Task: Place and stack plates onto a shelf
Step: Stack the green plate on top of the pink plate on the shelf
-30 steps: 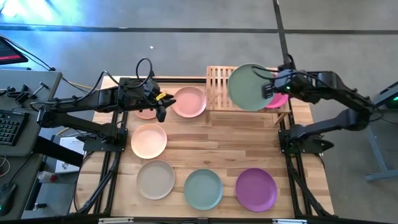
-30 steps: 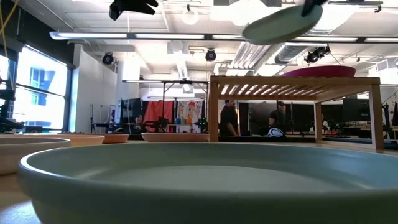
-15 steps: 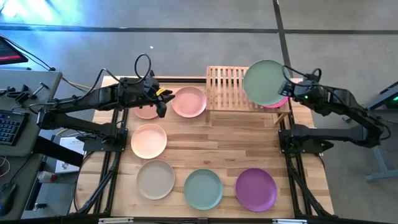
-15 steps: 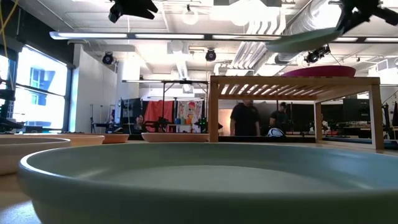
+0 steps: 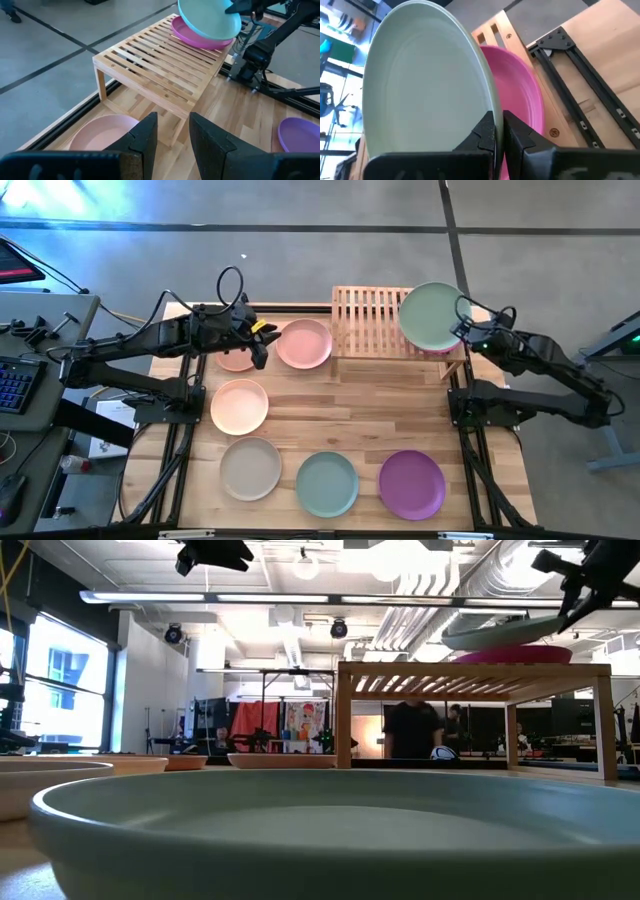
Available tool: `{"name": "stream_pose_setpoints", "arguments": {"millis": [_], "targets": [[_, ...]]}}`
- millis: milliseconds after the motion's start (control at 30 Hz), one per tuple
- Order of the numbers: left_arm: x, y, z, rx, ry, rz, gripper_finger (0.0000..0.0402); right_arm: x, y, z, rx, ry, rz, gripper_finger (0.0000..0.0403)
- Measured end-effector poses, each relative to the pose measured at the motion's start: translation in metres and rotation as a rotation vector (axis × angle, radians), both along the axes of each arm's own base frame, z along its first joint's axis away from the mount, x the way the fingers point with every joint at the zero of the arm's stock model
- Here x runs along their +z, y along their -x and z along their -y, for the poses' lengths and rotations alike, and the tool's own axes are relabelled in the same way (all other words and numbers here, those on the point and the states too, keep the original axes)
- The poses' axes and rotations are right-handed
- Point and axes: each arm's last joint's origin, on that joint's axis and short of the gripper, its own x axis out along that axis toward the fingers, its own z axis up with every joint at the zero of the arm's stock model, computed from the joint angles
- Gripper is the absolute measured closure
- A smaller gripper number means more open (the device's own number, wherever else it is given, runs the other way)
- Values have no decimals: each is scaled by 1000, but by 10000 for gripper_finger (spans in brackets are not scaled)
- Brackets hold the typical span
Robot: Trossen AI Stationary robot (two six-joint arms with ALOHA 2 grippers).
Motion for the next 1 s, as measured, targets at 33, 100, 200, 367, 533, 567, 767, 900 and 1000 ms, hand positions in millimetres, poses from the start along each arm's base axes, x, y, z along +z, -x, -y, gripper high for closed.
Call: {"name": "stream_pose_setpoints", "arguments": {"millis": [33,100,200,367,533,567,767,900,1000], "targets": [[0,0,0,0,0,0,300,-2,-1,0,3,-10,-2,403],[0,0,0,0,0,0,300,-5,-2,2,0,-17,2,403],[0,0,0,0,0,0,300,-8,-4,3,-9,-22,0,403],[0,0,0,0,0,0,300,-9,-3,5,-33,-26,-8,403],[0,0,0,0,0,0,300,-10,-2,5,-41,-41,-16,403],[0,0,0,0,0,0,300,-10,-1,5,-43,-44,-17,403],[0,0,0,0,0,0,300,-10,-1,6,-54,-55,-15,402],[0,0,0,0,0,0,300,-10,0,6,-53,-58,-18,402],[0,0,0,0,0,0,300,-10,0,6,-50,-57,-23,390]]}}
